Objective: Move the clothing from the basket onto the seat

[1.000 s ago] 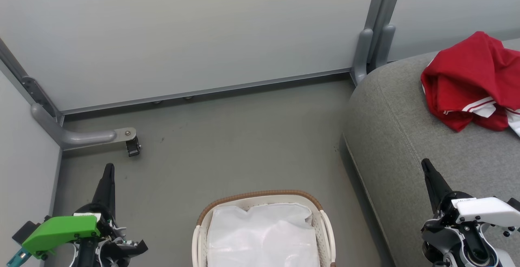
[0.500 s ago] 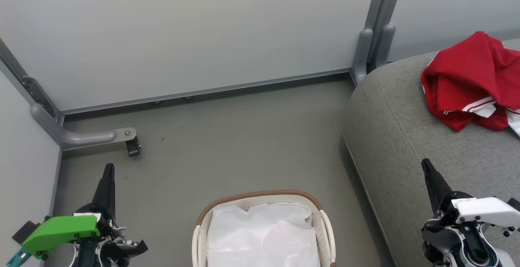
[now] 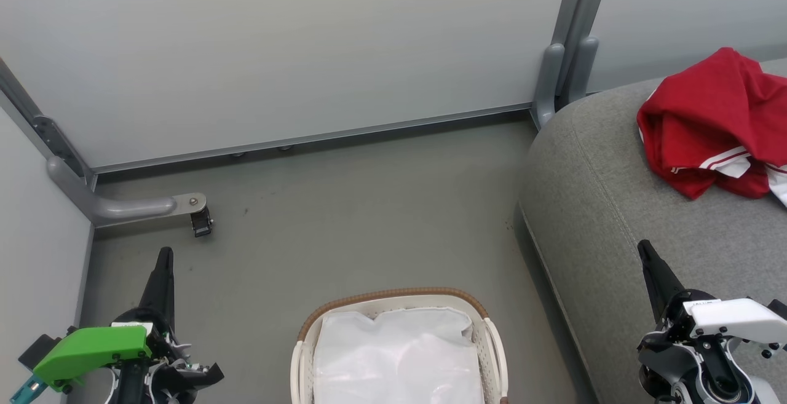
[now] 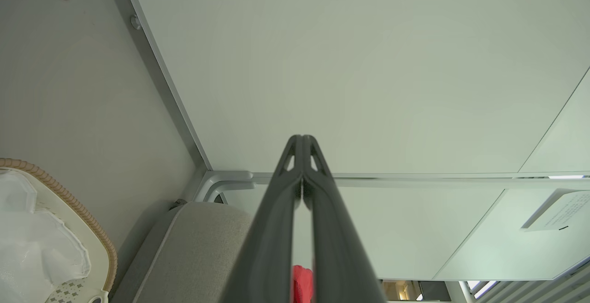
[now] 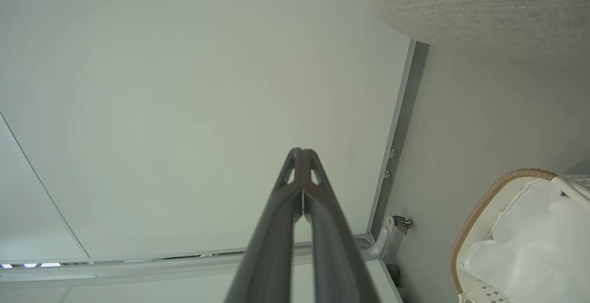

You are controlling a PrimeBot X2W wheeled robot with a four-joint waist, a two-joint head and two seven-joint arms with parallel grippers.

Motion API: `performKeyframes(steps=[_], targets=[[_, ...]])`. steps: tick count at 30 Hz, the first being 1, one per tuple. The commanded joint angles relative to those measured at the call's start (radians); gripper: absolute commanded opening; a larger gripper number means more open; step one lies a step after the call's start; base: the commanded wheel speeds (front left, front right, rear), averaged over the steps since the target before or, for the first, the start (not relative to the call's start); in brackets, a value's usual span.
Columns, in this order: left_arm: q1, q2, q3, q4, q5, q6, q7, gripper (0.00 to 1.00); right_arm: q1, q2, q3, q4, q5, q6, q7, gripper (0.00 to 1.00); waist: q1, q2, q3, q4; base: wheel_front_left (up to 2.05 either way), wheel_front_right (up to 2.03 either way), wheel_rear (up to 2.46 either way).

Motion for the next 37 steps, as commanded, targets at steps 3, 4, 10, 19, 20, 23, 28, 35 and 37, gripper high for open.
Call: performKeyframes(steps=[3,4,10,19,20,23,28,35,37], targets=[[-0.011,0.005,0.002,-0.002,-0.003,-0.004,0.004,0.0,-0.008,-0.006,-0.002,-0.004,0.004,0.0,0.002,0.0,0.0,0.0,0.0,0.0,0.0,0.0,0.0],[-0.011,0.005,0.002,-0.002,-0.003,-0.004,0.004,0.0,-0.008,-0.006,-0.002,-0.004,0.004,0.0,0.002,0.0,0.0,0.0,0.0,0.0,0.0,0.0,0.0],[-0.011,0.005,0.002,-0.002,-0.003,-0.004,0.004,0.0,-0.008,-0.006,-0.002,-0.004,0.004,0.0,0.002,0.0,0.0,0.0,0.0,0.0,0.0,0.0,0.0],[-0.011,0.005,0.002,-0.002,-0.003,-0.004,0.004,0.0,-0.008,-0.006,-0.002,-0.004,0.004,0.0,0.002,0.0,0.0,0.0,0.0,0.0,0.0,0.0,0.0],[-0.011,0.005,0.002,-0.002,-0.003,-0.004,0.004,0.0,-0.008,-0.006,-0.002,-0.004,0.004,0.0,0.002,0.0,0.0,0.0,0.0,0.0,0.0,0.0,0.0],[-0.011,0.005,0.002,-0.002,-0.003,-0.004,0.004,0.0,-0.008,-0.006,-0.002,-0.004,0.004,0.0,0.002,0.0,0.0,0.0,0.0,0.0,0.0,0.0,0.0],[-0.011,0.005,0.002,-0.002,-0.003,-0.004,0.004,0.0,-0.008,-0.006,-0.002,-0.004,0.004,0.0,0.002,0.0,0.0,0.0,0.0,0.0,0.0,0.0,0.0],[-0.011,0.005,0.002,-0.002,-0.003,-0.004,0.004,0.0,-0.008,-0.006,-0.002,-0.004,0.004,0.0,0.002,0.0,0.0,0.0,0.0,0.0,0.0,0.0,0.0],[-0.011,0.005,0.002,-0.002,-0.003,-0.004,0.004,0.0,-0.008,-0.006,-0.002,-0.004,0.004,0.0,0.002,0.0,0.0,0.0,0.0,0.0,0.0,0.0,0.0]])
